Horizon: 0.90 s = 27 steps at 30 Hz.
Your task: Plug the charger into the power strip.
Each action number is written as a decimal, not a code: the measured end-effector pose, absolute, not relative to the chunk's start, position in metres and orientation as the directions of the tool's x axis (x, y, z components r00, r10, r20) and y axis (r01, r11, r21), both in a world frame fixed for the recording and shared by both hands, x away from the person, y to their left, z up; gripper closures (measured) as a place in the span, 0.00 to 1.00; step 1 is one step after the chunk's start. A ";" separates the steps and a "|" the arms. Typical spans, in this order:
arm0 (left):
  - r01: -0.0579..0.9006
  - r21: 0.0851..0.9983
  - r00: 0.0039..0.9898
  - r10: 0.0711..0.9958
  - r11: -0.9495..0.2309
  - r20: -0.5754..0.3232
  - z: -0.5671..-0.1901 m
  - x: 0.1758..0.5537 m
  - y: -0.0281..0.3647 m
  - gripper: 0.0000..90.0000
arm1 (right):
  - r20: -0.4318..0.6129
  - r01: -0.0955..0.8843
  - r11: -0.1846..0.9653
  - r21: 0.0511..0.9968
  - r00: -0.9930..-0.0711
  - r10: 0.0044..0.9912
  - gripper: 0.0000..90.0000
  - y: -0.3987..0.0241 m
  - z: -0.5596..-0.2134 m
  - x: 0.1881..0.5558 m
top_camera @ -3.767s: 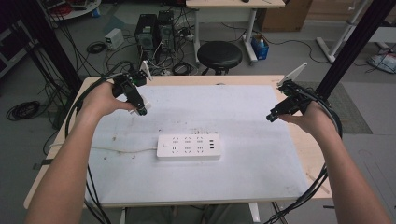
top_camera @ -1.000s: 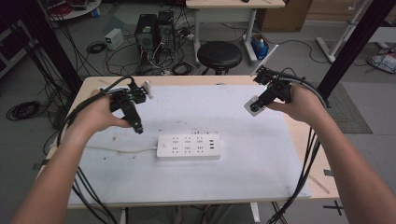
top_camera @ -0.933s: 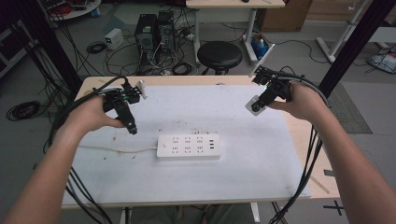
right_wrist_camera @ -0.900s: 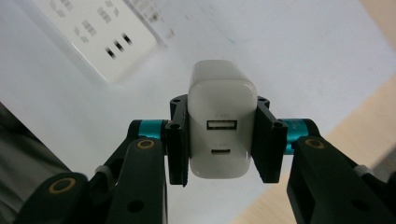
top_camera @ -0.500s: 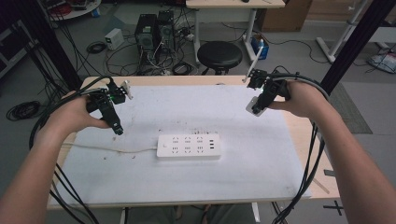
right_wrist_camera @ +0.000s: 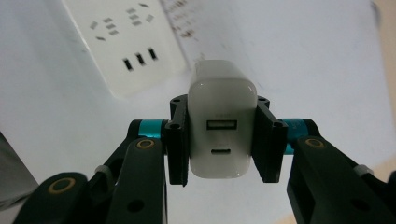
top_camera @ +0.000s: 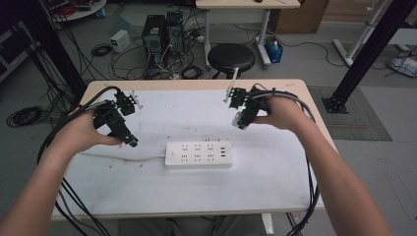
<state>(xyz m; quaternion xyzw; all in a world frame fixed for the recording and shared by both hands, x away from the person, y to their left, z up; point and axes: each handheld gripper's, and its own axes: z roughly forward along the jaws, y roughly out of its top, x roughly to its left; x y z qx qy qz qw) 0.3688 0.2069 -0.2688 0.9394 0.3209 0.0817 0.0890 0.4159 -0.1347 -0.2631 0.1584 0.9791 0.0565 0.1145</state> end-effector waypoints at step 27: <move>0.565 0.247 0.806 0.591 -0.787 0.039 -0.307 0.363 0.211 0.18 | -0.098 0.010 1.000 -0.021 -0.995 0.008 0.69 -0.038 -0.344 0.414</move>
